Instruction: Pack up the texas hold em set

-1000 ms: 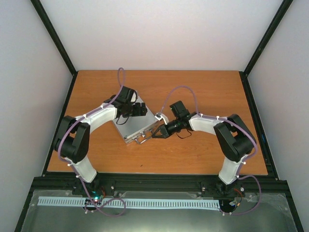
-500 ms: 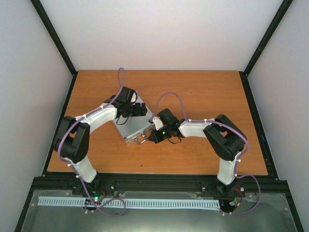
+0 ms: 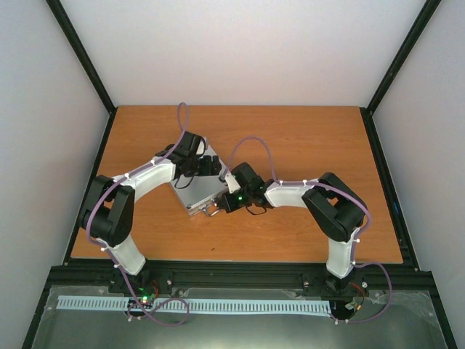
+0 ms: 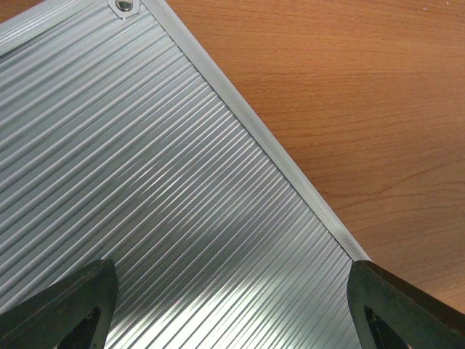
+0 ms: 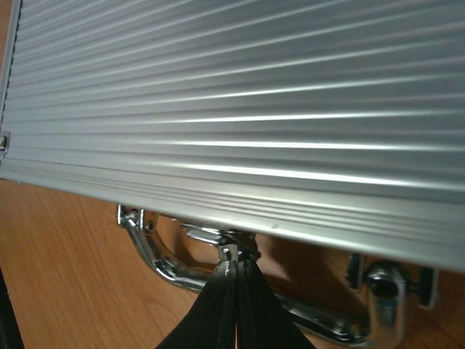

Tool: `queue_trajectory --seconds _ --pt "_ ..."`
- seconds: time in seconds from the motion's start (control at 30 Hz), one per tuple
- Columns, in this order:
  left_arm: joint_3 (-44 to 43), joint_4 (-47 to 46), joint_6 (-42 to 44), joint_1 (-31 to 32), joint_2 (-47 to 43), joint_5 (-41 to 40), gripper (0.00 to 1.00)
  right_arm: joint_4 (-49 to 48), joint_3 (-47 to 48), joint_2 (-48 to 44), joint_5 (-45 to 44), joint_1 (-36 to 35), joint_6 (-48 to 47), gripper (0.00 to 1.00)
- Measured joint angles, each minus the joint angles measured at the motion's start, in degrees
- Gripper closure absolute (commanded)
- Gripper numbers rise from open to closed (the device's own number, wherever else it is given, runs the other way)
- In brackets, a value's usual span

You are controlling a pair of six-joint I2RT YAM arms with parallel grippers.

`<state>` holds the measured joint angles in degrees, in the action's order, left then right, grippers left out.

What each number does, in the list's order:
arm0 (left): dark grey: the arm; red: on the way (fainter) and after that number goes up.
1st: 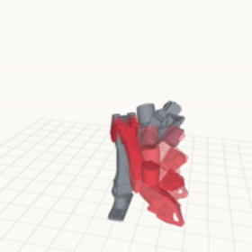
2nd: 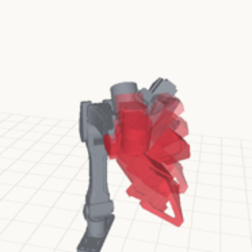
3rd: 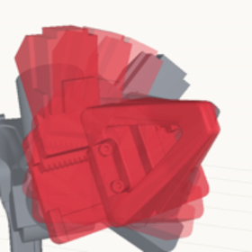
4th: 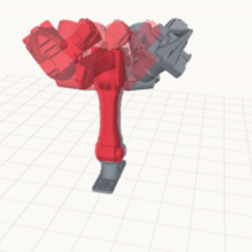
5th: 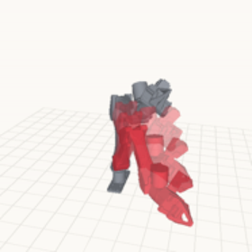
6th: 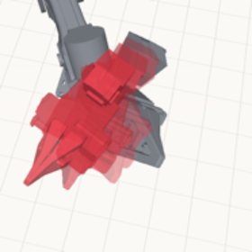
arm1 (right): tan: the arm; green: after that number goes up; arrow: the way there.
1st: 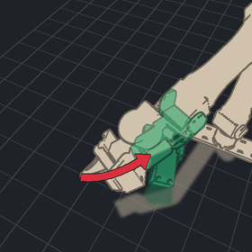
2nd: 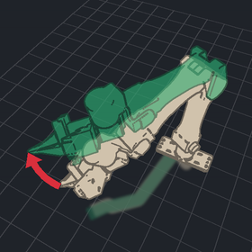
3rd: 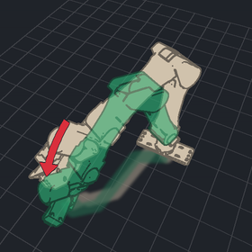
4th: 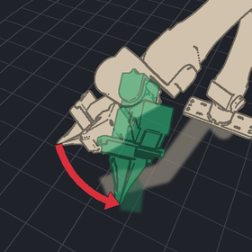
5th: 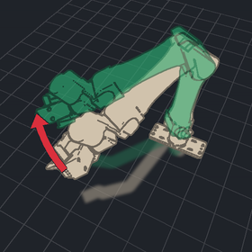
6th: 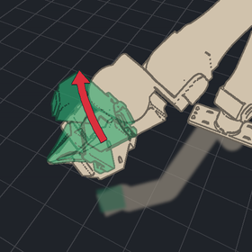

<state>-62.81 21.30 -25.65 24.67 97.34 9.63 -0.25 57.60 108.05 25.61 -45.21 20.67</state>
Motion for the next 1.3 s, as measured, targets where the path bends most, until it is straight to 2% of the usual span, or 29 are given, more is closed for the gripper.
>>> queue_trajectory --seconds 0.3,0.57,0.93,1.03,1.07,1.13,1.17,1.27,1.3 --pt "0.3 -0.1 0.2 0.0 0.0 0.0 0.11 -1.1 0.4 0.4 0.1 -1.0 1.6 0.97" --pt "0.6 -0.9 0.4 -0.4 0.1 -0.4 0.11 -1.9 4.0 5.7 2.4 -1.7 4.0 0.97" --pt "0.9 -1.8 0.4 -0.6 -0.2 -0.5 0.09 -2.3 3.6 4.9 -0.1 -2.1 5.1 0.97" --pt "-0.2 -0.9 0.6 -0.5 0.1 -0.8 0.06 0.2 2.8 2.6 -3.1 -2.2 3.4 0.97" --pt "-0.8 -0.2 0.7 -0.4 0.3 -0.9 0.01 1.8 2.7 1.1 -4.0 -2.1 2.5 0.95" --pt "-2.0 1.5 0.8 -0.3 0.6 -0.9 0.0 5.3 2.7 -1.9 -5.7 -2.0 1.3 0.77" --pt "-2.7 2.7 0.8 -0.3 0.7 -0.9 0.0 7.6 2.7 -3.8 -6.6 -2.0 0.4 0.63" --pt "-5.1 7.1 0.9 -0.1 1.1 -1.3 0.0 12.6 3.3 -9.0 -9.0 -2.0 -1.8 0.03" --pt "-6.0 9.0 1.0 0.1 1.2 -1.6 0.0 14.2 3.8 -11.1 -10.4 -2.1 -2.5 0.0"
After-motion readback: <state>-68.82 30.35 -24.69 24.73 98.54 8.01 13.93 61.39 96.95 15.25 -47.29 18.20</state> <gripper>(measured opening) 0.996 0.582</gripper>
